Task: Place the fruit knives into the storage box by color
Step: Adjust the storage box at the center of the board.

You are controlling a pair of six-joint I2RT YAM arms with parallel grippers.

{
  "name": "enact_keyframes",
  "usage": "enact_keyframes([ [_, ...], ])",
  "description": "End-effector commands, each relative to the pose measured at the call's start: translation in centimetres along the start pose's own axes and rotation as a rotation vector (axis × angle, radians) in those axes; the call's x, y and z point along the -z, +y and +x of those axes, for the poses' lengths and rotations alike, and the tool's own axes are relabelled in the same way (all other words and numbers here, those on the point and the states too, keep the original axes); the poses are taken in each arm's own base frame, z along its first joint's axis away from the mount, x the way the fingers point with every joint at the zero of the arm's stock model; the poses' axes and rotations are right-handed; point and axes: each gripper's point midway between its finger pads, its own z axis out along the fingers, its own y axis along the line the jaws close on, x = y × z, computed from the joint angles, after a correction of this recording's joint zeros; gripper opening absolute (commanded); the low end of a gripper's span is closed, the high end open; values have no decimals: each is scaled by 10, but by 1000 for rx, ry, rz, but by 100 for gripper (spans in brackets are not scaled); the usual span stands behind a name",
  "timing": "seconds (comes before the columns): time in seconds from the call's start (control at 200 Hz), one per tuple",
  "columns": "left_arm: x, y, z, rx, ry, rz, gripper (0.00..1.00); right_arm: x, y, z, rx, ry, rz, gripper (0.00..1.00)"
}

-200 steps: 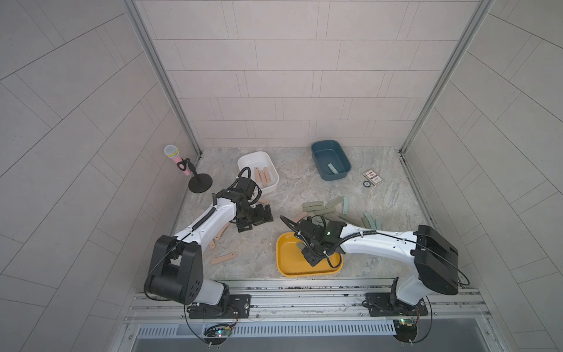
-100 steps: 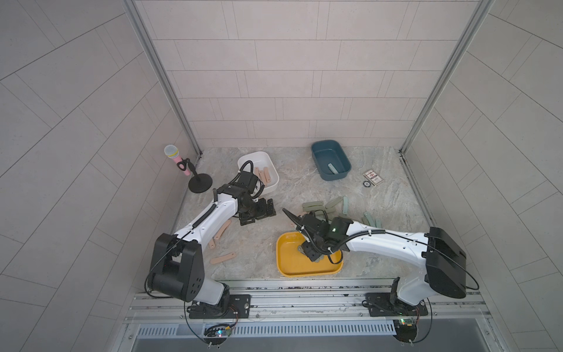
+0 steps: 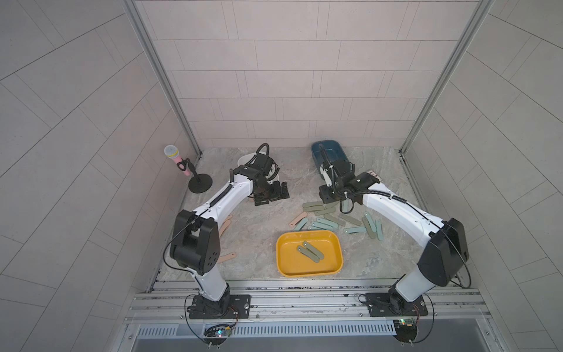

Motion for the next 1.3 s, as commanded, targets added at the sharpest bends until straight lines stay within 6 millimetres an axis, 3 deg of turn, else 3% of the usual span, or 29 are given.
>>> enact_keyframes([
  [0.0, -5, -11, -10, -17, 14, 17, 100, -23, -16, -20, 65, 27, 16, 50],
  [0.125, -13, -7, -13, -29, 35, -6, 100, -52, -47, -48, 115, 79, 59, 55],
  [0.23, -22, -2, -10, -30, 61, -16, 100, -80, -62, -64, 116, 108, 28, 61],
  [0.385, -33, 3, -5, -19, 95, -23, 100, -112, -63, -86, 125, 124, -34, 66],
  [0.63, -37, 7, -5, -13, 108, -28, 100, -155, -63, -89, 90, 148, -82, 66],
  [0.901, -39, 9, 0, -8, 123, -27, 100, -163, -45, -80, 77, 170, -138, 55],
  [1.296, -34, 13, 4, -6, 112, -26, 100, -154, -8, -78, 105, 165, -180, 52],
])
